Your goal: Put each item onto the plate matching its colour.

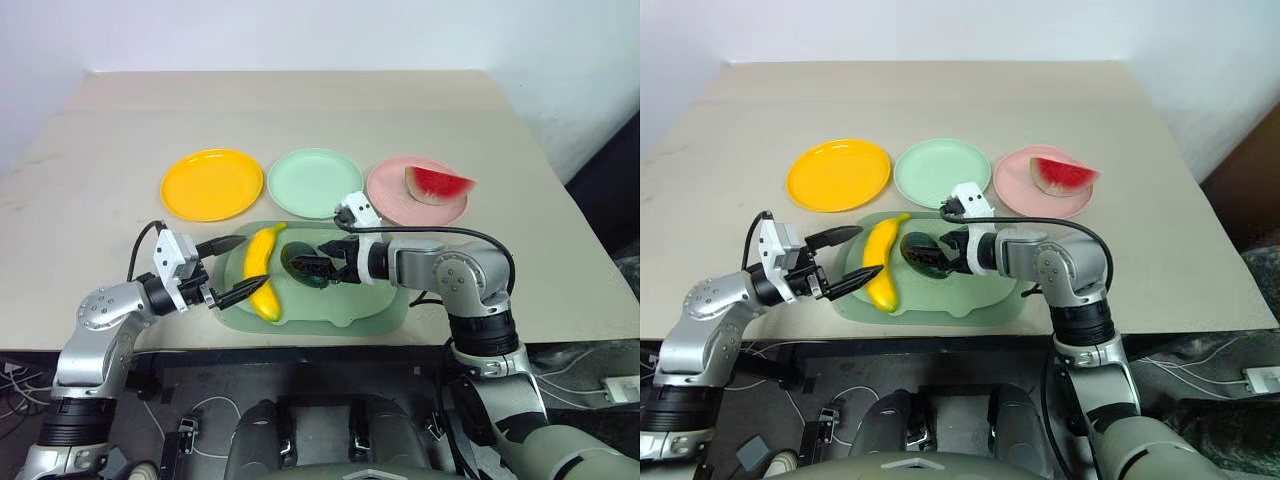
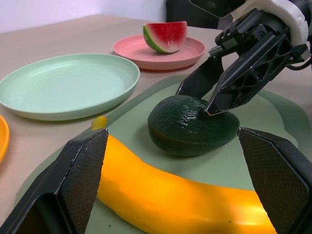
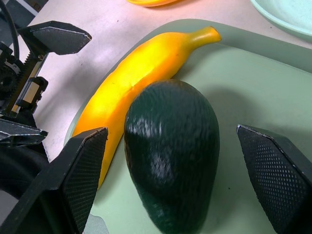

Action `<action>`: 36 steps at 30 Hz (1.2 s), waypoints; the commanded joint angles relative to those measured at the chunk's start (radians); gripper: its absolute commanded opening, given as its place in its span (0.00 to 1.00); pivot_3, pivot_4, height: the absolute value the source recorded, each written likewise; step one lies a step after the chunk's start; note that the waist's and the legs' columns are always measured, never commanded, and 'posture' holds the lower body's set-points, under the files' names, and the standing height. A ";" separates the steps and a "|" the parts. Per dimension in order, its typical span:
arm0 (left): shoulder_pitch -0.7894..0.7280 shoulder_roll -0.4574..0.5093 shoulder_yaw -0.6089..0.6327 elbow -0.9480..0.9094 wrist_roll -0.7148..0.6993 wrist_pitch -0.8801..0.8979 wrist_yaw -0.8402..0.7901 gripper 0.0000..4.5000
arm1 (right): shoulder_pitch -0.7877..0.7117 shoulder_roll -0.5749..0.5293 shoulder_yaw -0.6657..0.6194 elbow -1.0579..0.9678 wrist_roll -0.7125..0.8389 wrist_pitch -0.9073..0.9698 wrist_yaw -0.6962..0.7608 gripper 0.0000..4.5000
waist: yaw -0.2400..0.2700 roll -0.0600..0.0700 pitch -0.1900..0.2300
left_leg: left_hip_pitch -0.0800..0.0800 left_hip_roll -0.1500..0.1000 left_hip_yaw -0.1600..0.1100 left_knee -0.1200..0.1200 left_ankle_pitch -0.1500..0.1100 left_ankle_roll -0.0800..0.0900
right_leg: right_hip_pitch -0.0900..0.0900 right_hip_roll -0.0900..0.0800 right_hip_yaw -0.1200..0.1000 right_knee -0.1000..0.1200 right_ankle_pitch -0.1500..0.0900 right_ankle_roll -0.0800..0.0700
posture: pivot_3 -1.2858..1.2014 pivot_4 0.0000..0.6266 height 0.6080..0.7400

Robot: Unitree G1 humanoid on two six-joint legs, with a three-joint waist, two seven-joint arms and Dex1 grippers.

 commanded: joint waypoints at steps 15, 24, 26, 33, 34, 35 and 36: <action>-0.020 0.006 0.013 -0.015 -0.010 -0.010 -0.013 1.00 | -0.041 -0.052 0.241 0.092 -0.183 -0.264 0.118 0.86 | 0.001 0.000 0.000 | 0.000 0.000 0.000 0.000 0.000 0.000 | 0.000 0.000 0.000 0.000 0.000 0.000 | 0.52 0.24 0.66; -0.013 0.006 0.022 -0.021 -0.011 -0.009 -0.006 1.00 | -0.114 -0.101 0.105 0.027 -0.137 -0.262 0.185 0.68 | 0.001 0.000 0.000 | 0.000 0.000 0.000 0.000 0.000 0.000 | 0.000 0.000 0.000 0.000 0.000 0.000 | 0.52 0.24 0.66; -0.008 0.005 0.024 -0.025 -0.013 -0.008 -0.002 1.00 | -0.147 -0.119 0.081 0.039 -0.140 -0.272 0.188 0.68 | 0.000 0.000 0.000 | 0.000 0.000 0.000 0.000 0.000 0.000 | 0.000 0.000 0.000 0.000 0.000 0.000 | 0.52 0.24 0.66; 0.002 0.004 0.036 -0.040 -0.015 -0.009 0.022 1.00 | -0.338 -0.112 0.069 0.359 -0.238 -0.445 0.203 0.68 | -0.002 0.000 0.000 | 0.000 0.000 0.001 0.000 0.000 0.000 | -0.001 0.000 0.000 0.000 0.000 0.000 | 0.52 0.24 0.66; 0.002 0.004 0.039 -0.043 -0.017 -0.008 0.027 1.00 | -0.367 -0.102 0.071 0.430 -0.258 -0.483 0.203 0.68 | -0.002 0.000 0.000 | 0.000 0.000 0.001 0.000 0.000 0.000 | -0.001 0.000 0.000 0.000 0.000 0.000 | 0.52 0.24 0.66; 0.004 0.005 0.042 -0.046 -0.019 -0.007 0.031 1.00 | -0.397 -0.090 0.071 0.504 -0.276 -0.520 0.202 0.68 | -0.002 0.000 0.000 | 0.000 0.000 0.001 0.000 0.000 0.000 | -0.001 0.000 0.000 0.000 0.000 0.000 | 0.52 0.24 0.66; 0.006 0.007 0.044 -0.049 -0.019 -0.006 0.034 1.00 | -0.424 -0.077 0.067 0.573 -0.290 -0.556 0.203 0.68 | -0.002 0.000 0.000 | 0.000 0.000 0.001 0.000 0.000 0.000 | -0.001 0.000 0.000 0.000 0.000 0.000 | 0.52 0.24 0.66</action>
